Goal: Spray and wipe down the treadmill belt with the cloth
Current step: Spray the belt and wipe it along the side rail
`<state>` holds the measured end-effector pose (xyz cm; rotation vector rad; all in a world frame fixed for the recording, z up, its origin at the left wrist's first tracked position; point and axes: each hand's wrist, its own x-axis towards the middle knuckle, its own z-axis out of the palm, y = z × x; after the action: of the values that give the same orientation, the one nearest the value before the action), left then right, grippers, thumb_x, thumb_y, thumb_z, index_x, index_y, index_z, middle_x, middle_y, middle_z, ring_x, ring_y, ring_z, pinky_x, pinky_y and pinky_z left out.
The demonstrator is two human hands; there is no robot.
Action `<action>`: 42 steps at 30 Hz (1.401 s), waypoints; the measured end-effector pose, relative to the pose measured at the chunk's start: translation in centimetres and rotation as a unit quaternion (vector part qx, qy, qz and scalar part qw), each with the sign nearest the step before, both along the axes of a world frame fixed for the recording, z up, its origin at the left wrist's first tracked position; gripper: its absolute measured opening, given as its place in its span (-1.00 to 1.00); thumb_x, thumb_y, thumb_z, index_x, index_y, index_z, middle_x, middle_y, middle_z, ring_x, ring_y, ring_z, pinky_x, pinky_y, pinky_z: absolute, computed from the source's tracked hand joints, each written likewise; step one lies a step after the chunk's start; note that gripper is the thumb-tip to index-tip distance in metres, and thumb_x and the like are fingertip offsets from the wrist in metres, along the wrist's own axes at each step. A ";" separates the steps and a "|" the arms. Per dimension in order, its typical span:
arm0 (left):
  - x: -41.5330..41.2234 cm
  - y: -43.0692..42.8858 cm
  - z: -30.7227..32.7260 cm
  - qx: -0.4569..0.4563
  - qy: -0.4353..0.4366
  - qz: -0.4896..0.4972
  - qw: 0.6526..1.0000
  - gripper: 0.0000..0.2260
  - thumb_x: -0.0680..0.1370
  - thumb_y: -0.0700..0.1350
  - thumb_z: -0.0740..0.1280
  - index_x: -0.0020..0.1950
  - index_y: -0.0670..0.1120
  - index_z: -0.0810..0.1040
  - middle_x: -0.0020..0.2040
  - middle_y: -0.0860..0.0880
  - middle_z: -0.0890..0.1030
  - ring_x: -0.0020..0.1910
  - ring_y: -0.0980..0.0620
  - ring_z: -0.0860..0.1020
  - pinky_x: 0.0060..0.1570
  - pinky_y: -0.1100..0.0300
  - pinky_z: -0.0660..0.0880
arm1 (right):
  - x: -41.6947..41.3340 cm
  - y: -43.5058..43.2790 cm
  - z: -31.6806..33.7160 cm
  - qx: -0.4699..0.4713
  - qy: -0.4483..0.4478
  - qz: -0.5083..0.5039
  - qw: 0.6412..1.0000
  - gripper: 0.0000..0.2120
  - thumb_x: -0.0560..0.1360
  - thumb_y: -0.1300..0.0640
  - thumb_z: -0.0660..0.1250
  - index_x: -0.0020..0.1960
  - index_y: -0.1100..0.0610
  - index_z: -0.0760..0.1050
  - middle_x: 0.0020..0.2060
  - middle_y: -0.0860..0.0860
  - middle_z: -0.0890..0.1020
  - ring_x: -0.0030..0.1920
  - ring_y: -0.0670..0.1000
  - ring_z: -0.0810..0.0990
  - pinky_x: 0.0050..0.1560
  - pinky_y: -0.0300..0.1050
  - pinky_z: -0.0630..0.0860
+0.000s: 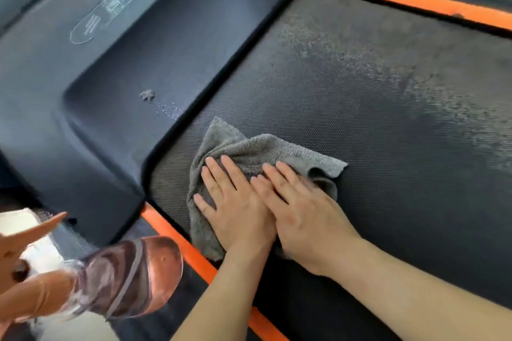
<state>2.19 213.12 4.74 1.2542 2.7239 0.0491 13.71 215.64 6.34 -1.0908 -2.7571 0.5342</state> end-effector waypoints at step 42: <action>14.5 22.9 0.5 0.035 -0.042 -0.426 0.903 -0.40 0.67 0.16 -0.08 0.63 -0.11 -0.06 0.64 -0.08 -0.08 0.60 -0.05 -0.15 0.53 -0.17 -0.19 | 15.5 14.1 -0.4 -0.011 -0.156 -0.310 0.938 -0.37 0.65 -0.12 -0.22 0.61 0.18 -0.19 0.60 0.08 -0.17 0.60 0.04 -0.20 0.55 0.00 -0.14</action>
<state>16.64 235.99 5.21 2.2668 1.8869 0.0993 29.24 229.77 5.96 -2.0829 -2.4126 0.3195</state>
